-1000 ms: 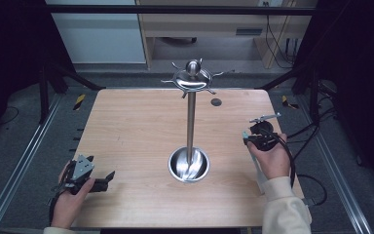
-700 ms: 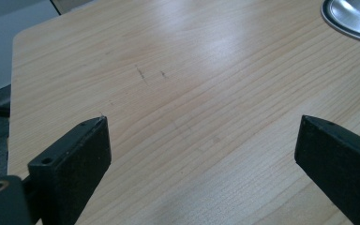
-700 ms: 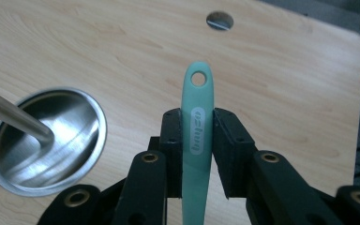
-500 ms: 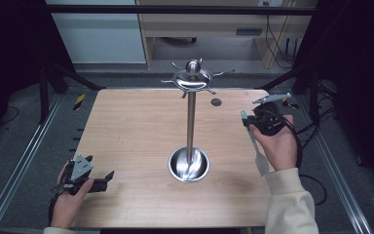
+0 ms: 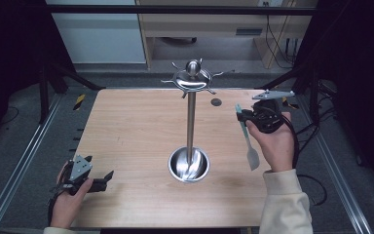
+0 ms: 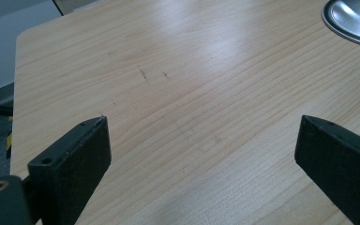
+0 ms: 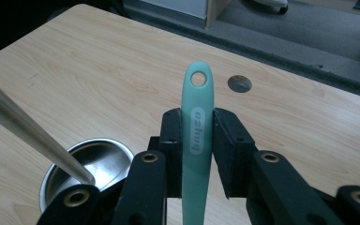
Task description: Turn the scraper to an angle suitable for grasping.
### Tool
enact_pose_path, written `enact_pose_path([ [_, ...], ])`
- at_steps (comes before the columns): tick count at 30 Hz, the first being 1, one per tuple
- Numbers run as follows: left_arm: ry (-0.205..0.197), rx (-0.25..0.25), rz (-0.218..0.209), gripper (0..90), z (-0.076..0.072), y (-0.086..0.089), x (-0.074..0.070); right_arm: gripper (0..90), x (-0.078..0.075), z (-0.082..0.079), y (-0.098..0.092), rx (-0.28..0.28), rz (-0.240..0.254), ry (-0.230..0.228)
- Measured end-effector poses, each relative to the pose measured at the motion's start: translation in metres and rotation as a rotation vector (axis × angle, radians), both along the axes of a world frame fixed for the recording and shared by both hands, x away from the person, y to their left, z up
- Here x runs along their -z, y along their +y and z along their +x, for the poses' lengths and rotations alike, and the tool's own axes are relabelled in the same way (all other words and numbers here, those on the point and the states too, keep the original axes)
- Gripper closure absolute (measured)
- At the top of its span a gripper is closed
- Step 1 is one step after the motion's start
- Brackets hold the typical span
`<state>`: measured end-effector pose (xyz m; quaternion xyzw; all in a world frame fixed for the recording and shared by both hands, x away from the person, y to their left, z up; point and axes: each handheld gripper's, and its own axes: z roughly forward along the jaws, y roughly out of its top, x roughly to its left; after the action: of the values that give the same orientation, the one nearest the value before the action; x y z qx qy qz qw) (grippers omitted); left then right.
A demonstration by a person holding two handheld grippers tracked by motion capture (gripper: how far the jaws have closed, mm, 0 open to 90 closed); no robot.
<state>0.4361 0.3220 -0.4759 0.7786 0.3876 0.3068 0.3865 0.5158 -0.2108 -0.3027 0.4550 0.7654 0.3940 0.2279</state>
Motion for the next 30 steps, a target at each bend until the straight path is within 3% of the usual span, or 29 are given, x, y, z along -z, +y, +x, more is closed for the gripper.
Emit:
enact_pose_path([
  [4,-0.010,0.013,-0.022,3.7,-0.001,0.000,-0.001,74.3,-0.004,-0.004,0.005,-0.020,0.015,-0.028],
  [12,-0.006,0.004,0.016,3.7,-0.001,-0.001,0.000,74.3,-0.019,-0.019,0.009,-0.048,0.052,-0.090],
  [16,-0.004,-0.003,0.011,3.7,0.000,0.000,0.000,74.3,-0.029,-0.026,0.015,-0.081,0.086,-0.123],
  [30,-0.001,-0.002,0.015,3.7,0.000,-0.001,0.000,74.3,-0.056,-0.053,0.024,-0.142,0.125,-0.230],
])
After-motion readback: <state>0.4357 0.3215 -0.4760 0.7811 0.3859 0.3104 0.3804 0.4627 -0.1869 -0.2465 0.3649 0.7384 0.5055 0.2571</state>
